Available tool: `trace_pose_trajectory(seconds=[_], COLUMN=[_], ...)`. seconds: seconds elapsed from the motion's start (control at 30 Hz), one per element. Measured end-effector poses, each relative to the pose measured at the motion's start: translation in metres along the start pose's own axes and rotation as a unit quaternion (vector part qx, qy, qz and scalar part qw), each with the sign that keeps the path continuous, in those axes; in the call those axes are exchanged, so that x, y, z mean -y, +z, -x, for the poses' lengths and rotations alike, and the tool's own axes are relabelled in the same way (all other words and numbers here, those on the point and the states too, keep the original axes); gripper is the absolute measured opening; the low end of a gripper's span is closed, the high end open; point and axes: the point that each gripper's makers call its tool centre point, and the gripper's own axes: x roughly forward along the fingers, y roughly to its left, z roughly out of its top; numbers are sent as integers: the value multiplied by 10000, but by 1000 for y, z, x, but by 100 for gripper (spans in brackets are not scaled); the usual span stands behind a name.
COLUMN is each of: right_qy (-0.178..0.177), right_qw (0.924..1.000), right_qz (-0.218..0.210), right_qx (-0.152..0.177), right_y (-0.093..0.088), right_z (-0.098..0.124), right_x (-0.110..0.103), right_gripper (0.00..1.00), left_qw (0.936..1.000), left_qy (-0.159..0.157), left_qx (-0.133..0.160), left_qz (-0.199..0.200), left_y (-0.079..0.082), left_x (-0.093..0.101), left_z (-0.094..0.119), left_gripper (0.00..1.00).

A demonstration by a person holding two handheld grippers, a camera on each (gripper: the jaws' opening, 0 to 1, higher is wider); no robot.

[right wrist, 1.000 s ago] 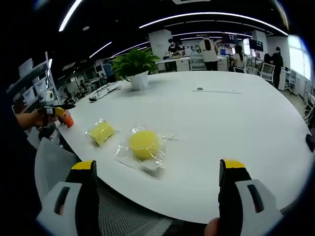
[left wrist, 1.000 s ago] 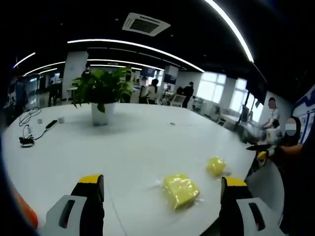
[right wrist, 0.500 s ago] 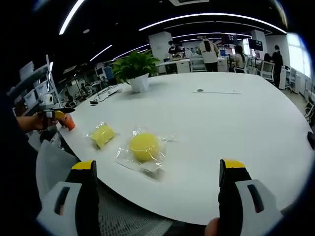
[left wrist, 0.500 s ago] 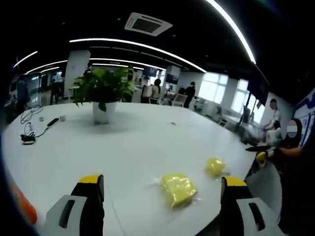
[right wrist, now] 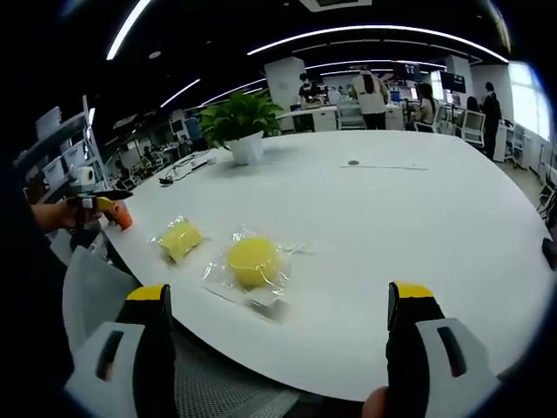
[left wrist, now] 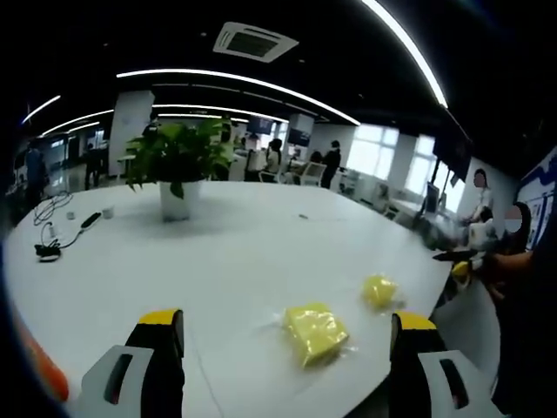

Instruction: Compare the silicone blocks by pressing each to a similar depth, holding the contact briefly, and releasing to observe deformation and rebound differences across the visible hardness samples.

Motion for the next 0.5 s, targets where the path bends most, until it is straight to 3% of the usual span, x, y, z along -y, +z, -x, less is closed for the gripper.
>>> trace_pose_trajectory(seconds=[0.27, 0.43, 0.5], right_qy=[3, 51, 52], right_qw=[9999, 9998, 9998], right_qz=[112, -20, 24], right_qx=[-85, -211, -181], right_y=[-4, -12, -10], right_z=[2, 1, 0], right_x=[-1, -1, -1], right_gripper=[96, 96, 96], left_qw=[9999, 9993, 9996], left_qy=[-79, -239, -188], left_qx=[-35, 130, 77], left_qz=[51, 267, 172], left_y=[-3, 6, 4], left_x=[2, 4, 1], left_z=[-5, -3, -3], left_gripper=[100, 100, 100])
